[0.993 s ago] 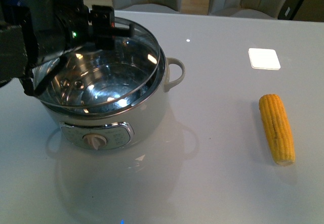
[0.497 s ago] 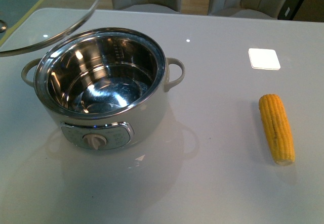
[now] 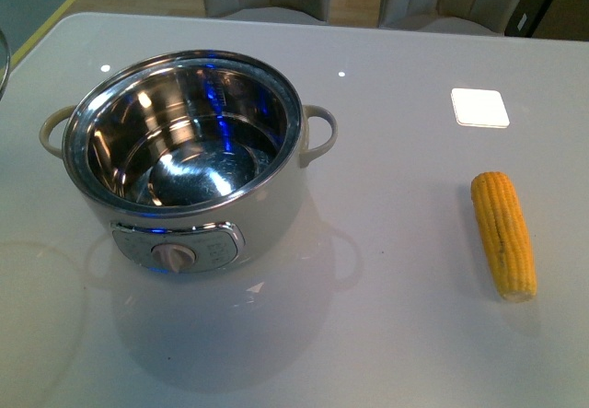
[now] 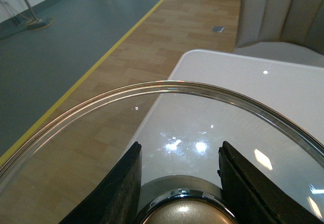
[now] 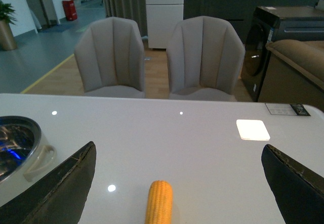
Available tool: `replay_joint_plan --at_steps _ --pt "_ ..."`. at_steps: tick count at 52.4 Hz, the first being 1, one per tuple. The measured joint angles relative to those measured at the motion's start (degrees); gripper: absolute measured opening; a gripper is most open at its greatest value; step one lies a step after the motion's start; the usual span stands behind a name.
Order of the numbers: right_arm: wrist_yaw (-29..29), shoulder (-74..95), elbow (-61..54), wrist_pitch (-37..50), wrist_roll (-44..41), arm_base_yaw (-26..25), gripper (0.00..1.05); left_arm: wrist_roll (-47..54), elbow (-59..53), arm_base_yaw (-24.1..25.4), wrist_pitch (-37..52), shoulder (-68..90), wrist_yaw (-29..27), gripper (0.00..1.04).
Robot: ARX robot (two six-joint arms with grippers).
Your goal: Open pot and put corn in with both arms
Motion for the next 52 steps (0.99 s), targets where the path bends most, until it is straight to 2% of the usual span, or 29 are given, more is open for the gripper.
replay_joint_plan --at_steps 6,17,32,52 --pt "0.0 0.0 0.0 0.0 0.0 0.0 0.96 0.6 0.0 2.8 3.1 5.5 0.5 0.4" --pt "0.0 0.0 0.0 0.0 0.0 0.0 0.96 1.6 1.4 4.9 8.2 16.4 0.7 0.4" --pt "0.0 0.0 0.0 0.0 0.0 0.0 0.96 1.9 4.5 4.2 12.0 25.7 1.9 0.4" --pt "0.0 0.0 0.0 0.0 0.0 0.0 0.96 -1.2 7.0 2.0 14.3 33.8 7.6 0.4"
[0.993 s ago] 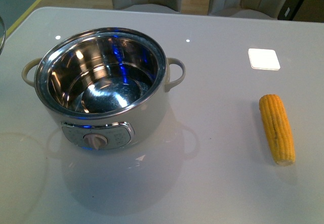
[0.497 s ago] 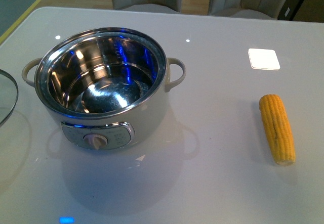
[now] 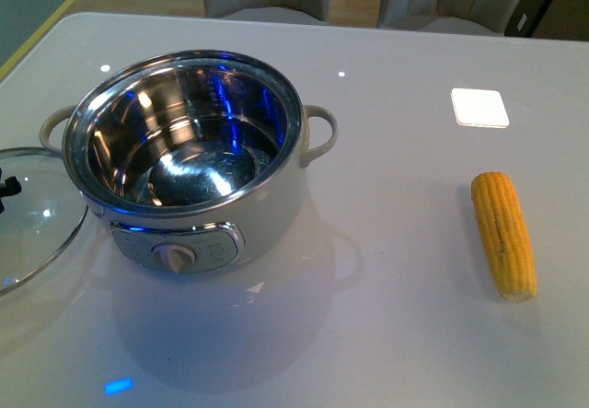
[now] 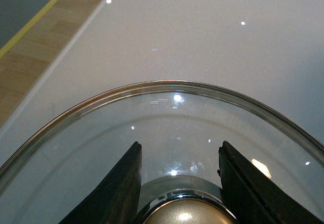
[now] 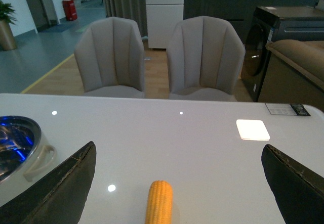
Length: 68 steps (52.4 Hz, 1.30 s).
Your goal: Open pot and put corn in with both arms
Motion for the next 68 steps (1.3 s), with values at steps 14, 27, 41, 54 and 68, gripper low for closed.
replay_joint_plan --at_steps 14,27,41,54,68 --pt "0.0 0.0 0.0 0.0 0.0 0.0 0.96 -1.4 0.5 -0.1 1.6 2.7 0.5 0.4" --pt "0.0 0.0 0.0 0.0 0.0 0.0 0.96 -1.4 0.3 -0.1 2.4 3.4 0.9 0.73" --pt "0.0 0.0 0.0 0.0 0.0 0.0 0.96 -1.0 -3.5 1.0 2.0 -0.9 0.8 0.98" --pt "0.0 0.0 0.0 0.0 0.0 0.0 0.96 -1.5 -11.0 7.0 -3.2 -19.3 5.9 0.98" --pt "0.0 0.0 0.0 0.0 0.0 0.0 0.96 -4.5 -17.9 11.9 -16.4 -41.8 13.0 0.98"
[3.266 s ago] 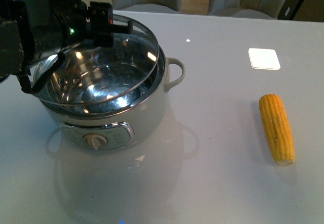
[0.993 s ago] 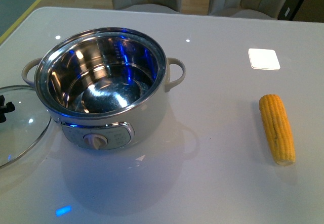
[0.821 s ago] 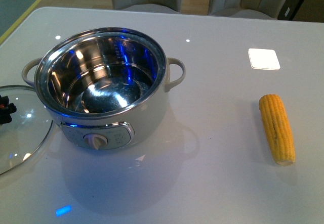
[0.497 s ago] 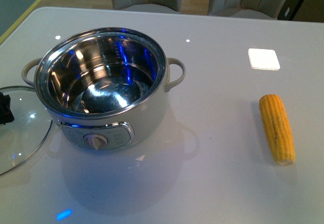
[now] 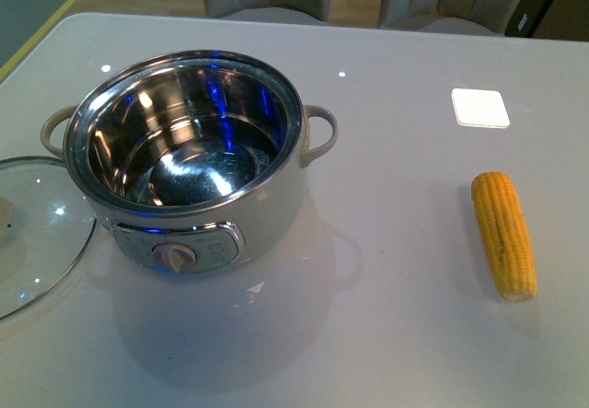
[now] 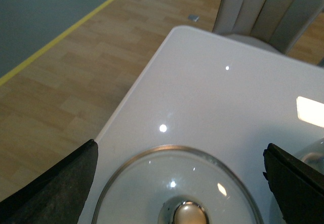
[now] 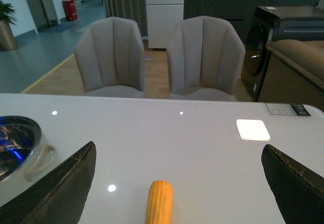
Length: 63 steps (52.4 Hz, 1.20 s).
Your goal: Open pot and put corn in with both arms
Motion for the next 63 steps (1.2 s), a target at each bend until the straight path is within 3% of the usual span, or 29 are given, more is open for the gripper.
replay_joint_plan --at_steps 12,21,32,42,53,63 --pt "0.0 0.0 0.0 0.0 0.0 0.0 0.96 -0.8 -0.3 0.0 0.1 -1.1 0.9 0.98" --pt "0.0 0.0 0.0 0.0 0.0 0.0 0.96 -0.6 -6.3 -1.9 15.7 0.7 4.6 0.71" --pt "0.0 0.0 0.0 0.0 0.0 0.0 0.96 -0.6 -13.7 -7.7 22.6 -6.5 -0.4 0.36" --pt "0.0 -0.1 0.0 0.0 0.0 0.0 0.96 -0.5 -21.9 -15.0 16.1 -22.8 -6.3 0.04" --pt "0.0 0.0 0.0 0.0 0.0 0.0 0.96 -0.5 -24.6 -19.2 6.1 -35.7 -10.4 0.04" --pt "0.0 0.0 0.0 0.0 0.0 0.0 0.96 -0.5 -25.0 -22.7 -9.7 -51.8 -13.9 0.04"
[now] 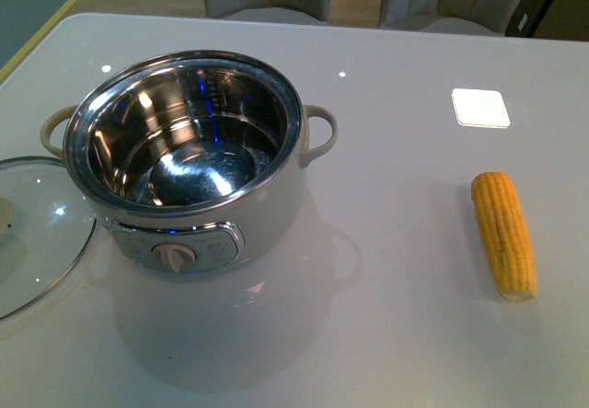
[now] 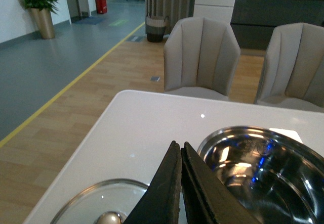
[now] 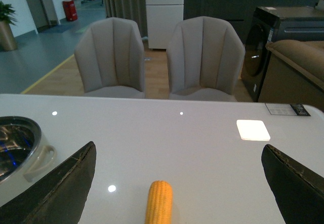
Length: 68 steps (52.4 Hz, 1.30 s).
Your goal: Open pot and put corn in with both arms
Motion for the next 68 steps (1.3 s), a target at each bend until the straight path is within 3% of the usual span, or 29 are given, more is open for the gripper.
replay_joint_plan --at_steps 6,10,15,42,64,68 --pt "0.0 0.0 0.0 0.0 0.0 0.0 0.96 0.0 0.0 -1.4 -7.3 -8.0 -1.4 0.04" --pt "0.0 0.0 0.0 0.0 0.0 0.0 0.96 0.0 0.0 -4.8 -10.4 -11.5 -6.2 0.04" --pt "0.0 0.0 0.0 0.0 0.0 0.0 0.96 0.1 0.0 -6.9 -13.8 -15.2 -6.6 0.04" --pt "0.0 0.0 0.0 0.0 0.0 0.0 0.96 0.1 0.0 -7.1 -31.1 -33.5 -7.1 0.04" --pt "0.0 0.0 0.0 0.0 0.0 0.0 0.96 0.0 0.0 -7.1 -37.6 -39.9 -7.1 0.04" --pt "0.0 0.0 0.0 0.0 0.0 0.0 0.96 0.1 0.0 -7.1 -44.9 -45.3 -7.1 0.04"
